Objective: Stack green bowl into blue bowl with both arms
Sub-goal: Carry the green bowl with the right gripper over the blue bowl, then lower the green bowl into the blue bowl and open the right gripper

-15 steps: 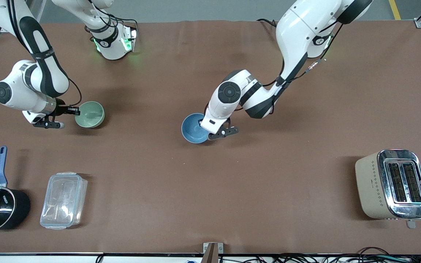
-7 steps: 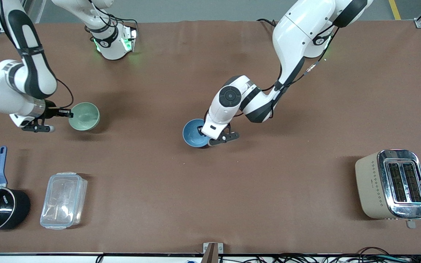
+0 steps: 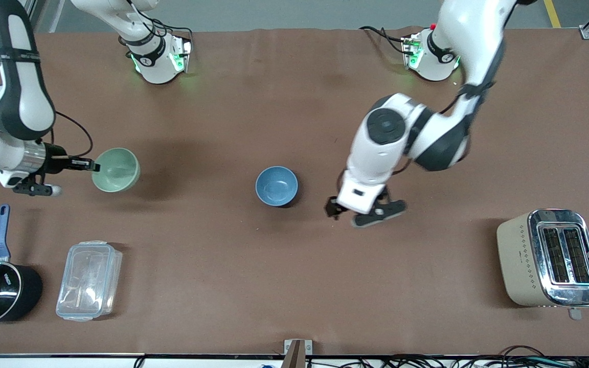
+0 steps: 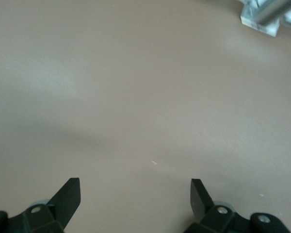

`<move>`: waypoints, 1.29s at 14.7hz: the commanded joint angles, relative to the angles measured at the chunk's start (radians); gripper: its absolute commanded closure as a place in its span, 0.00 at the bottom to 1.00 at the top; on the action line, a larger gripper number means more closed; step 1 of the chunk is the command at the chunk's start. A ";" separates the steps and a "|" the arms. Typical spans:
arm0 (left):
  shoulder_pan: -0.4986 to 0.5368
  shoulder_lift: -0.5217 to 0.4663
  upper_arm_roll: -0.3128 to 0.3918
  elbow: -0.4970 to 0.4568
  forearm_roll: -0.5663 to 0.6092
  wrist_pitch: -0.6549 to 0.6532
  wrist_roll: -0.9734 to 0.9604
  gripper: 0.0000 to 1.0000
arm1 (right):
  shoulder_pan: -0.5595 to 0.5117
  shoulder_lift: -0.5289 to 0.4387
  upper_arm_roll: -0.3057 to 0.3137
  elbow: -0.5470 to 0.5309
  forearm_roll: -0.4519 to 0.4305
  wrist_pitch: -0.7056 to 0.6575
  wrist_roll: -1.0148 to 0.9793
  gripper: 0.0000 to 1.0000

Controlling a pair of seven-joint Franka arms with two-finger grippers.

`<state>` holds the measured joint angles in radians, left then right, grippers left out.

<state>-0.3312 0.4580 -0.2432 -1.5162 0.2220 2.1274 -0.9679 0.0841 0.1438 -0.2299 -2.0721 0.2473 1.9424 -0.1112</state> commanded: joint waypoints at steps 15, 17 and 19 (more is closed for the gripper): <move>0.265 -0.527 0.143 -0.130 -0.188 -0.535 0.848 0.00 | 0.629 0.229 -0.005 0.185 0.213 0.314 0.737 0.95; 0.236 -0.547 0.211 -0.142 -0.223 -0.554 0.914 0.00 | 0.675 0.261 -0.005 0.184 0.242 0.362 0.739 0.95; 0.239 -0.547 0.220 -0.142 -0.233 -0.552 0.949 0.00 | 0.710 0.287 -0.005 0.184 0.254 0.375 0.739 0.95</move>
<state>-0.0776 -0.0609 -0.0420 -1.6318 0.0098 1.5796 -0.0556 0.7593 0.4056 -0.2215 -1.9050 0.4696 2.3088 0.6209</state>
